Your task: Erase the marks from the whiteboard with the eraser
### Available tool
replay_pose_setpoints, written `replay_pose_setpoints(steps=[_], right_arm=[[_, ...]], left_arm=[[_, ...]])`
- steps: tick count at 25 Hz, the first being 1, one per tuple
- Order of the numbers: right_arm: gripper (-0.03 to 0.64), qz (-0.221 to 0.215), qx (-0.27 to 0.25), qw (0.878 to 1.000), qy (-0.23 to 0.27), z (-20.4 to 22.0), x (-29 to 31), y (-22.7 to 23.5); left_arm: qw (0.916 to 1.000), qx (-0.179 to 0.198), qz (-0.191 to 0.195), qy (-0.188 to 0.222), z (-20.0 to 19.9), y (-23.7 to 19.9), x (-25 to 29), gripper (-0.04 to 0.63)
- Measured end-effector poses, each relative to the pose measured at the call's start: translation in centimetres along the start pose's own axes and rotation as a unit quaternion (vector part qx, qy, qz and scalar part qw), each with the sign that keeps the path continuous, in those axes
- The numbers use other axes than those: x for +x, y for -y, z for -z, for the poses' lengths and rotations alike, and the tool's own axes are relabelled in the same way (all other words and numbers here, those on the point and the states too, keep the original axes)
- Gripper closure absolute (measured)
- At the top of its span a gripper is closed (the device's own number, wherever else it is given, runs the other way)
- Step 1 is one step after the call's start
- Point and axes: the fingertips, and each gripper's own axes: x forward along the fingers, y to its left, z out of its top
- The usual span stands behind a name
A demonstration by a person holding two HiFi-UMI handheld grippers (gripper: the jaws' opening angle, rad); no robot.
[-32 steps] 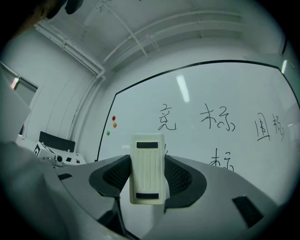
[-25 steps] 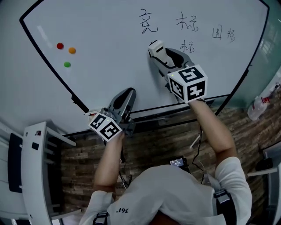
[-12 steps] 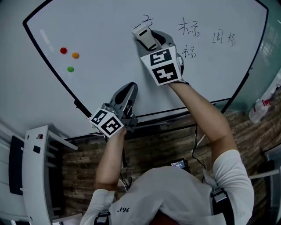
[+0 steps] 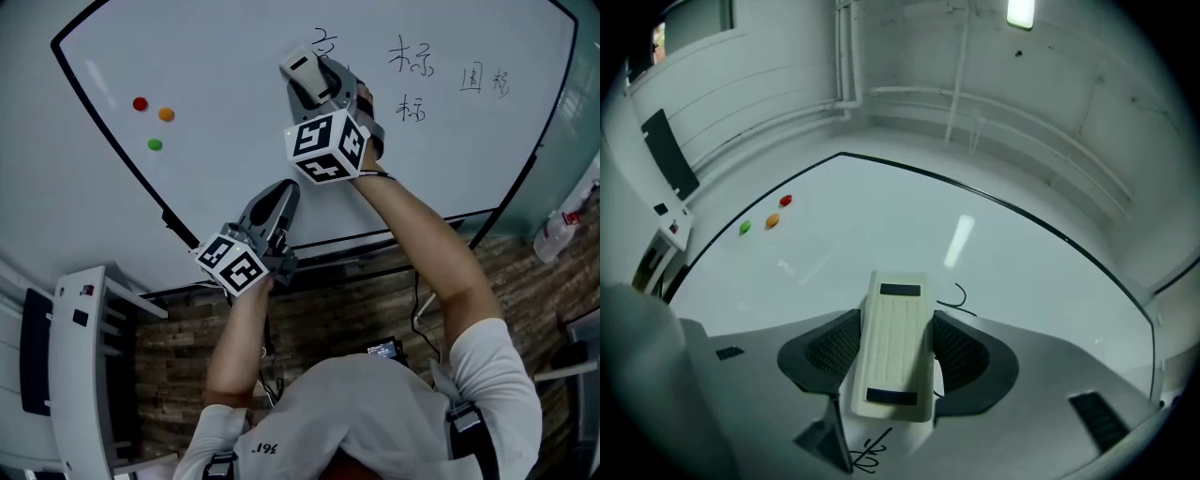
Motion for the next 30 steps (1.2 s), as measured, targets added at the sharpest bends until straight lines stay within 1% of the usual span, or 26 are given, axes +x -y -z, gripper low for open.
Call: replay_pose_setpoints(steps=[4, 11, 15, 23, 30], right_arm=[[0.367, 0.009, -0.007, 1.0, 0.002, 0.0, 0.2, -0.1], [0.359, -0.009, 0.02, 1.0, -0.008, 0.0, 0.4, 0.1], [0.359, -0.01, 0.02, 1.0, -0.007, -0.1, 0.3, 0.2], [0.359, -0.008, 0.029, 0.999, -0.038, 0.2, 0.7, 0.4], [0.359, -0.006, 0.04, 0.998, -0.045, 0.5, 0.6, 1.4]], left_arm=[[1.0, -0.002, 0.0, -0.005, 0.2, -0.2, -0.3, 0.56], [0.9999, -0.008, 0.003, -0.012, 0.3, -0.4, -0.9, 0.56], [0.9998, -0.012, 0.006, -0.012, 0.4, -0.5, -1.0, 0.56], [0.9991, -0.029, 0.016, -0.027, 1.2, -0.7, -1.8, 0.56], [0.9982, -0.043, 0.022, -0.037, 2.5, -0.9, -2.3, 0.56]])
